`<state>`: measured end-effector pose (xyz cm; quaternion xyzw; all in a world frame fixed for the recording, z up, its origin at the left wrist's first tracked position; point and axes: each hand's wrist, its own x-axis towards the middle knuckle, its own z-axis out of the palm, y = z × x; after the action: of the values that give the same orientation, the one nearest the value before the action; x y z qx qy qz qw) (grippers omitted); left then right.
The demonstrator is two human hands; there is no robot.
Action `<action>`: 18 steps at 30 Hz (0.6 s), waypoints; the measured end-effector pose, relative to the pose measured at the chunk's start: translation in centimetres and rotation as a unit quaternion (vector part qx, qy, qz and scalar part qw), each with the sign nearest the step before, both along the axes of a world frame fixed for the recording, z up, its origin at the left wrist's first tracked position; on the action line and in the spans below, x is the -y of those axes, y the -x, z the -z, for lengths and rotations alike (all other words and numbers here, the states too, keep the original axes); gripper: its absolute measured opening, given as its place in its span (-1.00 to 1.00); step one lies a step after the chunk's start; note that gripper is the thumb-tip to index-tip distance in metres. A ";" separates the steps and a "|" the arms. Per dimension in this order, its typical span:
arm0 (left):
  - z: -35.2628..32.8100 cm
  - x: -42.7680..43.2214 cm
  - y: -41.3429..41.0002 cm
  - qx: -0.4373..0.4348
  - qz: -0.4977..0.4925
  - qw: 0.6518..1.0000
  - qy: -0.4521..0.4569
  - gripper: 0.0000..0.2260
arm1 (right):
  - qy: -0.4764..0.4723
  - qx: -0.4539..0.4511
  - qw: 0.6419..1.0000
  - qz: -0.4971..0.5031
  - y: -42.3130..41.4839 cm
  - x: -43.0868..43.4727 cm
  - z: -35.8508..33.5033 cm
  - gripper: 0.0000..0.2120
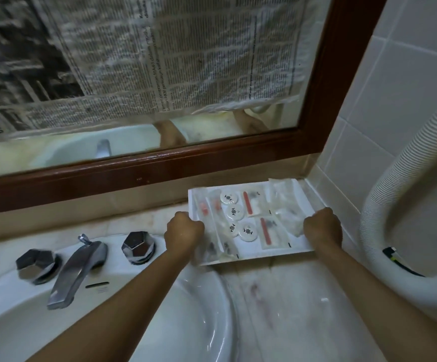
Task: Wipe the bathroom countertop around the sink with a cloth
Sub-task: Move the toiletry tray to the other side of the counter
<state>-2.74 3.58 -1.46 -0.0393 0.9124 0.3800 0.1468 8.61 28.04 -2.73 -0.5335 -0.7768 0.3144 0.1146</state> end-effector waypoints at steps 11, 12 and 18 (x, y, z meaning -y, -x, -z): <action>-8.0 17.0 -11.0 -0.007 -0.135 0.981 -0.142 -0.78 | 0.051 -0.018 0.996 -0.075 -7.4 13.8 -8.7 -0.76; -8.4 19.2 -12.4 -0.006 -0.148 0.977 -0.152 -0.78 | 0.047 -0.019 0.995 -0.090 -8.0 15.7 -9.4 -0.77; -8.8 33.8 -20.1 -0.019 -0.234 0.954 -0.186 -0.80 | 0.054 0.008 0.983 -0.178 -11.0 28.6 -11.0 -0.88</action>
<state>17.37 -30.19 7.38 -0.2164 0.7937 0.5670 0.0415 19.58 -0.59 8.27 -0.3943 -0.8421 0.3672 0.0219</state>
